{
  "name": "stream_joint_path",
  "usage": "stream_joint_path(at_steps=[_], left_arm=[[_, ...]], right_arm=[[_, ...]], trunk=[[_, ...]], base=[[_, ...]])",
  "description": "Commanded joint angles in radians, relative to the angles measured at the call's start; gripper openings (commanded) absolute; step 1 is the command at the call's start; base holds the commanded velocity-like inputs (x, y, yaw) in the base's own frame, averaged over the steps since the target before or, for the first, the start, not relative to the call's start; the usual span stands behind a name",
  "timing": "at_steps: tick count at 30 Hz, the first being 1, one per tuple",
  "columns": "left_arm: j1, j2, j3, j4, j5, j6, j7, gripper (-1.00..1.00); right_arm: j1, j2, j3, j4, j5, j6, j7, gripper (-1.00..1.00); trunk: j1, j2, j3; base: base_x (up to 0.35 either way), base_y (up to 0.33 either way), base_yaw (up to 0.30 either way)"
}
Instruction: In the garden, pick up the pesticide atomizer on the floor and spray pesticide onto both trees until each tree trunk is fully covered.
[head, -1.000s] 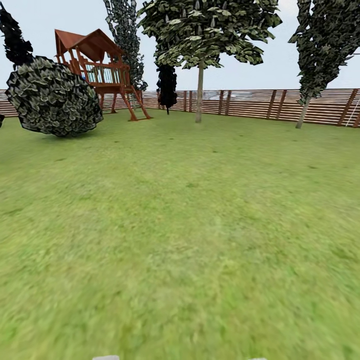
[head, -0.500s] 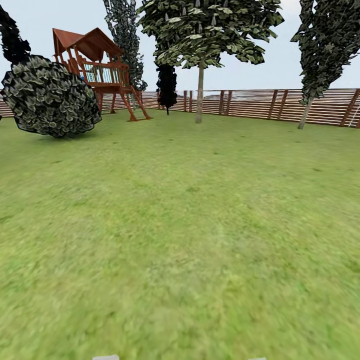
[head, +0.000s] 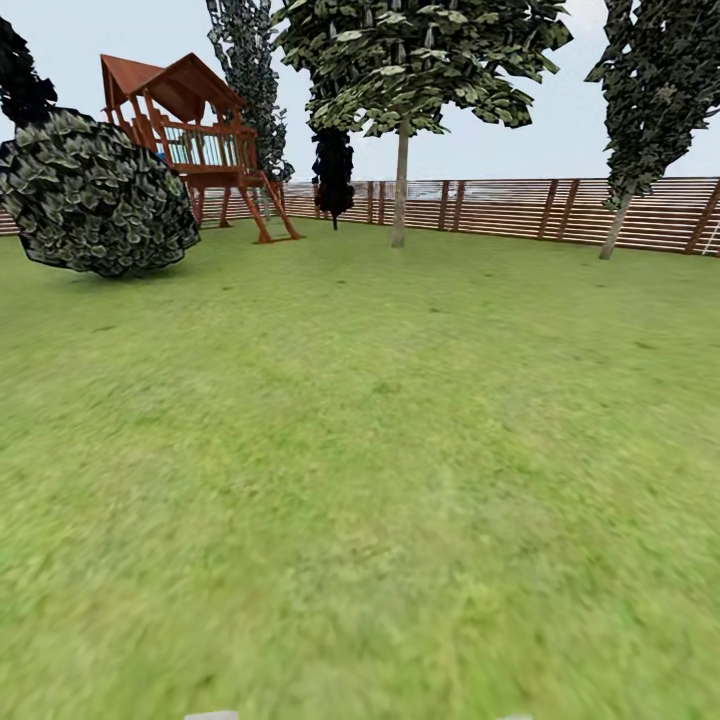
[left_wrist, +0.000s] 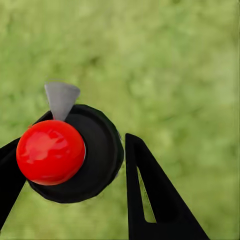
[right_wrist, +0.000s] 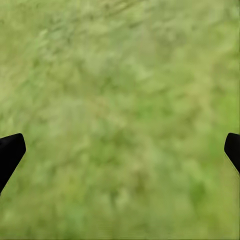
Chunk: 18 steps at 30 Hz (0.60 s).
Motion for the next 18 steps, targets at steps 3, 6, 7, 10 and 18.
stream_joint_path(at_steps=[3, 6, 7, 10, 18], left_arm=[[-0.001, 0.000, 0.006, 0.001, -0.011, -0.003, 0.005, -1.00], [-0.001, 0.000, 0.006, 0.001, -0.011, -0.003, 0.005, -1.00], [-0.001, 0.000, 0.006, 0.001, -0.011, -0.003, 0.005, -1.00], [-0.001, 0.000, 0.006, 0.001, -0.011, -0.003, 0.005, -1.00], [-0.001, 0.000, 0.006, 0.002, -0.011, -0.003, 0.004, -1.00]], right_arm=[[0.000, 0.000, -0.009, -0.001, 0.005, -0.001, 0.005, 1.00], [0.000, 0.001, -0.009, -0.001, 0.005, -0.001, 0.005, 1.00], [0.000, 0.001, -0.009, -0.001, 0.005, -0.001, 0.005, 1.00], [0.000, 0.001, -0.009, -0.001, 0.005, -0.001, 0.005, 1.00], [0.000, 0.001, -0.009, -0.001, 0.005, -0.001, 0.005, 1.00]], trunk=[[0.001, 0.000, -0.001], [0.001, 0.000, -0.001], [0.001, 0.000, -0.001], [0.001, 0.000, -0.001], [0.001, 0.000, -0.001]], base=[[0.339, 0.000, 0.000], [0.340, 0.000, 0.000], [0.340, 0.000, 0.000], [0.339, 0.000, 0.000], [0.339, 0.000, 0.000]])
